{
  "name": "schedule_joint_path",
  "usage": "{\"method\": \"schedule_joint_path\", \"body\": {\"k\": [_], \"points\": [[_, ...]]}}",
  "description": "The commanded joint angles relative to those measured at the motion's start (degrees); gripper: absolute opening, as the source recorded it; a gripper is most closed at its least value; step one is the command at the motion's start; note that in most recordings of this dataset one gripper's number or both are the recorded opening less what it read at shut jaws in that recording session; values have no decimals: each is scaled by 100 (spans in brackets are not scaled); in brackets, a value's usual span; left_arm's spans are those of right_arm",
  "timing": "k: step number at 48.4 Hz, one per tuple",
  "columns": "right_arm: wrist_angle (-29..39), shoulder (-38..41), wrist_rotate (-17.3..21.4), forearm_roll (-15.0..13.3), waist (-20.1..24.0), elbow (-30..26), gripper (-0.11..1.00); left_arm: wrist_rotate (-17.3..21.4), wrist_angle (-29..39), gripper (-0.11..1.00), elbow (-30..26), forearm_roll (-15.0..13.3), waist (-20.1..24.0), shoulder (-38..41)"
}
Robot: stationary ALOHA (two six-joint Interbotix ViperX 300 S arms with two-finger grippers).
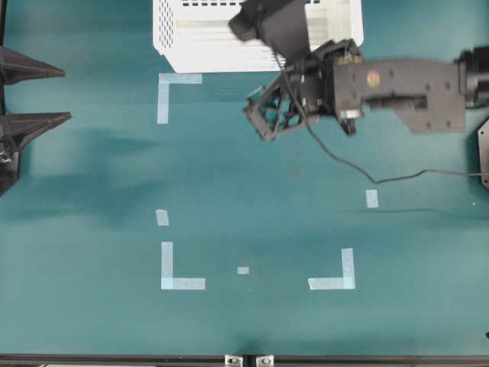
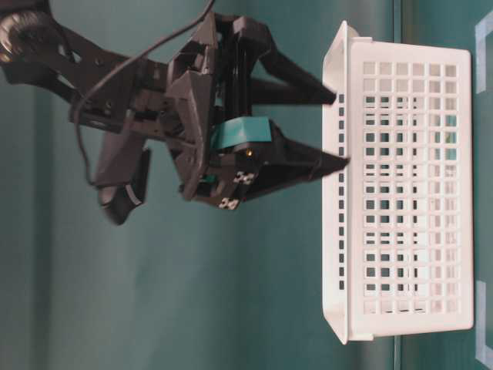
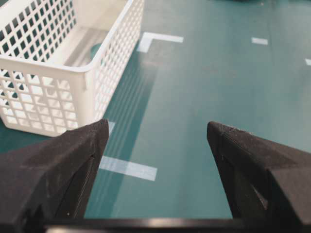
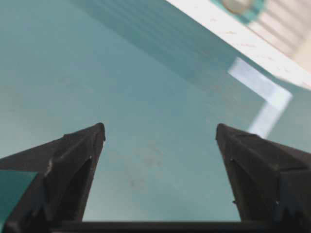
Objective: Put the tape into the white basket.
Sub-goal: 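Raise the right gripper out of the basket and pull back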
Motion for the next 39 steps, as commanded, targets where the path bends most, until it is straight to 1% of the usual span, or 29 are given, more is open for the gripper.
{"method": "schedule_joint_path", "body": {"k": [1,10,13,16,20,24,32,39], "points": [[-202,-193,18,-272,185,-35,94,9,-44,86,-62,0,18,0],[-712,-264,9,-510,352,246,94,9,-44,86,-53,0,62,-70],[-1072,-343,9,-563,369,378,94,9,-44,86,-53,0,88,-79],[-1547,-457,9,-677,369,536,94,9,-44,86,-53,0,105,-79],[-2347,-659,53,-923,360,844,94,9,-44,86,-53,0,141,-79],[-2874,-835,88,-1143,325,1151,94,9,-53,86,-53,0,185,-79],[-3568,-1046,97,-1503,281,1608,94,26,-53,86,-53,0,272,-79],[-4043,-1151,88,-1986,281,1828,94,35,-53,86,-62,9,325,-79]]}}
